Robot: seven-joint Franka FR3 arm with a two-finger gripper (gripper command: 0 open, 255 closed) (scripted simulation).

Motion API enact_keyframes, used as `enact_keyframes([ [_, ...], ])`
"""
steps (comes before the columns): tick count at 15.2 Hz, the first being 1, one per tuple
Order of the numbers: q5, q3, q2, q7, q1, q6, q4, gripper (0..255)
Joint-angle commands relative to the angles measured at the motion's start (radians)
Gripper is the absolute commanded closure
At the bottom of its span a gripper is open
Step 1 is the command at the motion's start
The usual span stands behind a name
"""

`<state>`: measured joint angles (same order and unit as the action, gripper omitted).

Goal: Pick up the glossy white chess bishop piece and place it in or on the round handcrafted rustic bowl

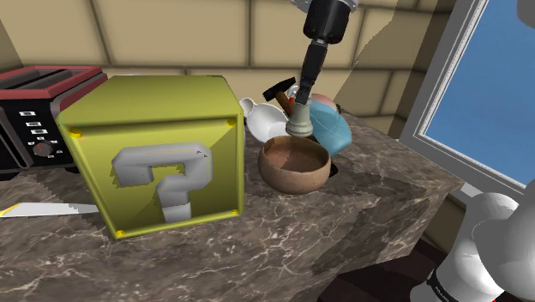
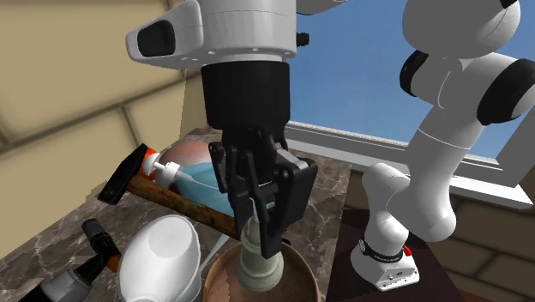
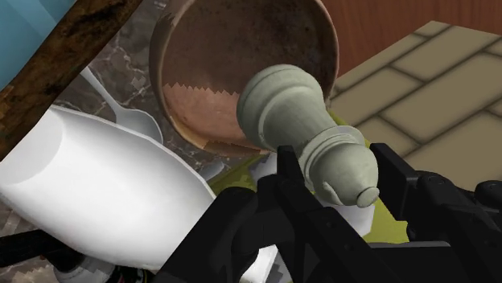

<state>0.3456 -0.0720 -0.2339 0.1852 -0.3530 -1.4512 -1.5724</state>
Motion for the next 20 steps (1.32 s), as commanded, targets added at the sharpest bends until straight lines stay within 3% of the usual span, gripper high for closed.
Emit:
enact_keyframes([
  [1,0.0,-0.002,-0.015,0.01,0.0,-0.031,-0.047,255],
  [8,0.002,-0.006,-0.056,0.038,0.0,-0.12,-0.181,255],
  [16,0.002,-0.006,-0.056,0.038,0.0,-0.12,-0.181,255],
  [17,0.002,-0.006,-0.056,0.038,0.0,-0.12,-0.181,0],
  [20,0.002,-0.006,-0.056,0.038,0.0,-0.12,-0.181,0],
])
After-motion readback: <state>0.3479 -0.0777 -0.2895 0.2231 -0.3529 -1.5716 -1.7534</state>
